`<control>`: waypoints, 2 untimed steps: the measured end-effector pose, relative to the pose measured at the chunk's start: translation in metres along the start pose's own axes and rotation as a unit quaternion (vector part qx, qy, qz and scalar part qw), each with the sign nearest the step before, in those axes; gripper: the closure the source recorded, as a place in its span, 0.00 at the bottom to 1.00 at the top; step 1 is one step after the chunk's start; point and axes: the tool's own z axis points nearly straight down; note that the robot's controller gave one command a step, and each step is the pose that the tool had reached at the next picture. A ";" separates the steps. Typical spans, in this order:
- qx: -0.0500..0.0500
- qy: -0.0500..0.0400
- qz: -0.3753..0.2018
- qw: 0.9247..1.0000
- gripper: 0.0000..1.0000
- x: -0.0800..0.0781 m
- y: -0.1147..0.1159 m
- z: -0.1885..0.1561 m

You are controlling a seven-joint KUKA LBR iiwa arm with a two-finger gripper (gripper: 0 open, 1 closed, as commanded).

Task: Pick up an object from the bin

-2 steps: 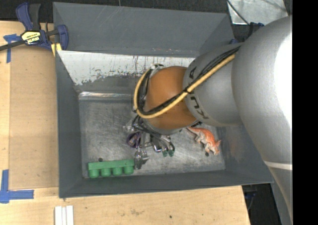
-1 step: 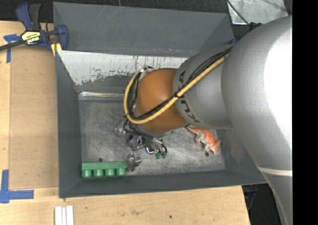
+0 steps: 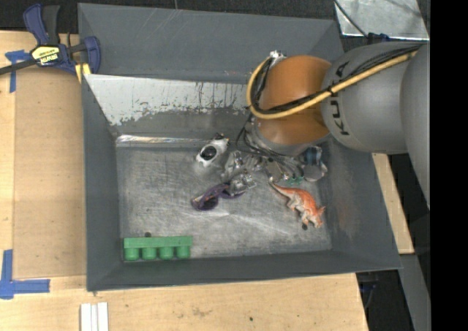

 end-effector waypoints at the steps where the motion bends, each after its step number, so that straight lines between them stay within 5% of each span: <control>1: 0.000 0.000 0.000 1.000 1.00 0.000 0.000 0.000; 2: -0.001 0.001 -0.003 1.000 1.00 0.020 0.006 -0.132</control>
Offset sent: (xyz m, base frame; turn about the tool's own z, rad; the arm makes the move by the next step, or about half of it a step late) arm -0.0227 -0.0003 0.1315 -0.0091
